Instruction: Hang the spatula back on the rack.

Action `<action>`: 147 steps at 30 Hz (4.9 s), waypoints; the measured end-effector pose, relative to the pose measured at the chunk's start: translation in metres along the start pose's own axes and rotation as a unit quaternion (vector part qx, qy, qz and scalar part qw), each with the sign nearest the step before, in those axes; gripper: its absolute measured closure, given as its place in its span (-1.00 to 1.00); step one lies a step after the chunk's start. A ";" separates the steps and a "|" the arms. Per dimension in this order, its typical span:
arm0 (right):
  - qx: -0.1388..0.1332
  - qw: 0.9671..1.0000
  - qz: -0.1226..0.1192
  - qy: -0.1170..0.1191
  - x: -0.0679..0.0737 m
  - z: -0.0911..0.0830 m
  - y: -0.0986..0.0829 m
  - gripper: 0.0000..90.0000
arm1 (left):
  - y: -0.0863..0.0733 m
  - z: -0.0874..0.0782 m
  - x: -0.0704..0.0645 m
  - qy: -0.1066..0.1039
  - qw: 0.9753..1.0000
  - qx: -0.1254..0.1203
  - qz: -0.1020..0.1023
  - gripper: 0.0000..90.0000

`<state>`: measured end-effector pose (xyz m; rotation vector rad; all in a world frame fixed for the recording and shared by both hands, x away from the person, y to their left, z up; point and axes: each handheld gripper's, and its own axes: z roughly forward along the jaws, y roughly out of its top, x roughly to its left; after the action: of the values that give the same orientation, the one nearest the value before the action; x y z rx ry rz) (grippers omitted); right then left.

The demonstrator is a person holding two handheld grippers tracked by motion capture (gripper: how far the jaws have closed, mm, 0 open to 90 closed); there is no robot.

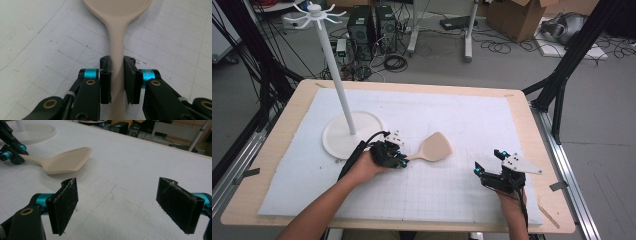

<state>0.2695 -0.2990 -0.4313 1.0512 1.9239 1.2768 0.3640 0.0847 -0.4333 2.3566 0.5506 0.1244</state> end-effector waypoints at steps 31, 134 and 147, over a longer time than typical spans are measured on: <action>-0.030 0.999 -0.009 0.040 0.005 -0.007 0.009 -0.62 | 0.009 -0.019 -0.024 -0.033 0.995 -0.016 0.094 0.73; 0.131 0.910 -0.255 0.301 0.090 0.073 0.071 0.63 | -0.034 -0.120 -0.021 0.121 0.969 -0.209 -0.050 -0.15; 0.098 0.924 -0.238 0.284 0.083 0.069 0.066 0.64 | -0.059 -0.117 -0.007 0.118 0.948 -0.251 -0.157 -0.31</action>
<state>0.3019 -0.1807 -0.3988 0.2480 2.5763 1.1930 0.3087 0.1931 -0.3846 1.7463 0.8861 0.3583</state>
